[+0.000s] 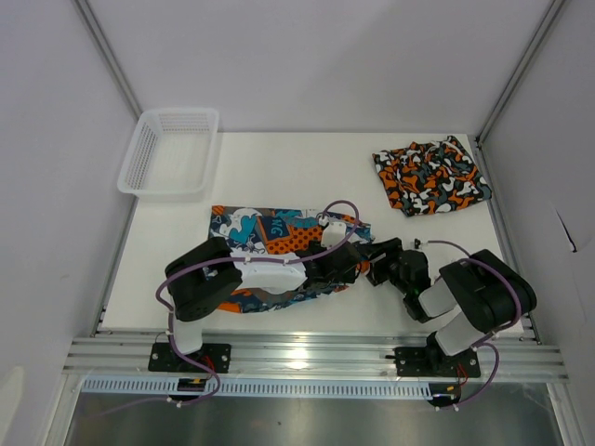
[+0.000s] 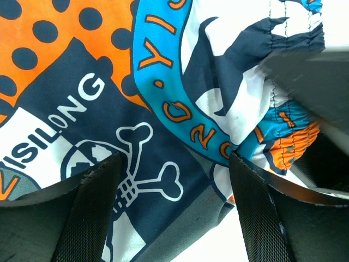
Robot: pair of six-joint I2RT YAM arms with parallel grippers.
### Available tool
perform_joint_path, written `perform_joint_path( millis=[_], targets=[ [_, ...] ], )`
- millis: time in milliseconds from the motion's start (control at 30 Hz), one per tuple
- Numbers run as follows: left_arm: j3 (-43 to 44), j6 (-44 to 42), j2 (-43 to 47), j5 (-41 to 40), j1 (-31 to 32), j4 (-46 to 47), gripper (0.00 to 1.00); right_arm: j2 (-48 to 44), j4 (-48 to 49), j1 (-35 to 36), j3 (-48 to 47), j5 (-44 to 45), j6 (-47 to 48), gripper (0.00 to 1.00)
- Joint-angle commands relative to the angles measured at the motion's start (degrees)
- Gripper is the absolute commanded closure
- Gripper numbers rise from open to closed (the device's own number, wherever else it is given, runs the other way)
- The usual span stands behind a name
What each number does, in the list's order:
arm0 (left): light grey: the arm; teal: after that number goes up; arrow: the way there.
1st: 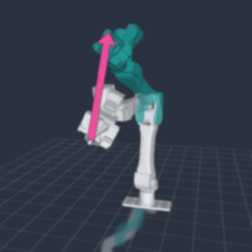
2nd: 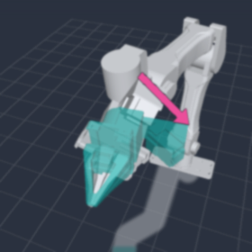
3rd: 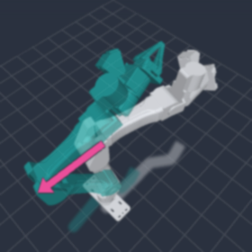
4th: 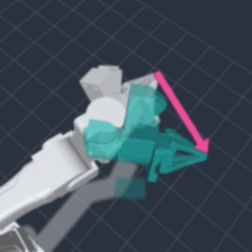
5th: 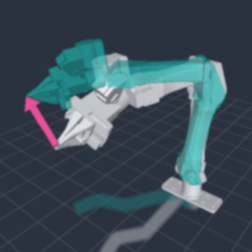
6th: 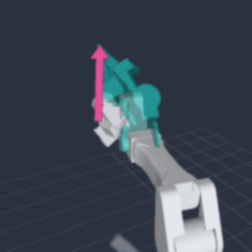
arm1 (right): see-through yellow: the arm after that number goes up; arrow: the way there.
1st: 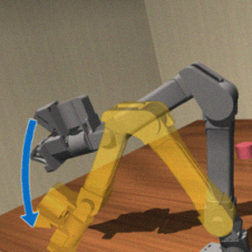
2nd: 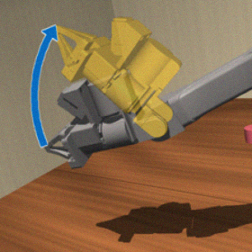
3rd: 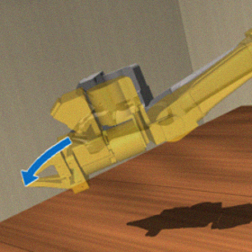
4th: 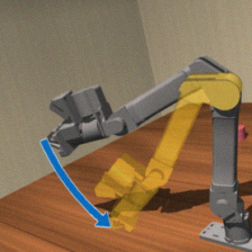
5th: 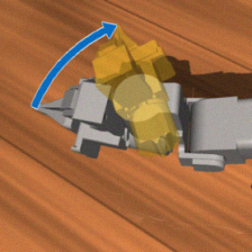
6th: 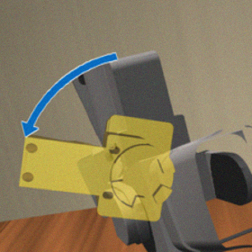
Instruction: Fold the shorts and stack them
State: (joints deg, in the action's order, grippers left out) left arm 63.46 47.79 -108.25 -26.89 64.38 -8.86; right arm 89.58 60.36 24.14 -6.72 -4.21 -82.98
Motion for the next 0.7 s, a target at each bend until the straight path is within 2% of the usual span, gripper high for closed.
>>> perform_joint_path(
  millis=[0,33,100,133,267,333,367,467,500,567,667],
  targets=[
    [-2.38,2.48,-2.76,7.65,1.71,-5.63,0.18,5.24,-7.71,-1.02,0.66,-2.73,4.75,0.35],
    [-2.2,2.22,-2.5,7.04,1.63,-6.33,0.18,5.6,-8.23,-1.72,-0.04,-3.52,5.45,0.4],
    [-2.46,1.87,-0.93,5.02,1.28,-8.09,0.17,6.48,-9.38,-2.25,-0.31,-5.19,6.86,0.56],
    [-2.55,1.52,-0.22,4.49,1.1,-9.14,0.17,6.4,-9.03,-2.52,-0.05,-5.81,7.48,0.72],
    [-2.38,-1.29,3.04,2.81,0.57,-10.38,0.16,1.67,-13.93,-2.52,-0.65,-7.57,9.85,0.73],
    [-0.45,-2.09,2.78,2.03,0.31,-12.31,0.16,-4.98,-26.47,-2.43,-2.67,-6.52,13.01,0.71],
    [0.77,-2.52,2.52,1.76,0.31,-13.36,0.16,-7.81,-38.53,-1.56,-5.64,-5.04,14.24,0.71],
    [0.96,-3.14,2.78,1.76,0.4,-12.5,0.16,-18.72,-55.12,1.07,-10.58,5.41,19.16,0.69],
    [0.44,-3.4,3.04,1.93,0.57,-11.97,0.16,-20.74,-64.92,2.21,-13.73,8.31,20.13,0.69],
    [-0.61,-4.28,4.61,2.02,1.01,-9.96,0.16,-24.78,-73.23,2.4,-16.21,12.29,22.85,0.68],
    [-2.54,-6.48,7.25,-0.43,3.03,-7.76,0.16,-24.9,-79.75,2.05,-20.95,13.87,26.81,0.71]
  ],
)
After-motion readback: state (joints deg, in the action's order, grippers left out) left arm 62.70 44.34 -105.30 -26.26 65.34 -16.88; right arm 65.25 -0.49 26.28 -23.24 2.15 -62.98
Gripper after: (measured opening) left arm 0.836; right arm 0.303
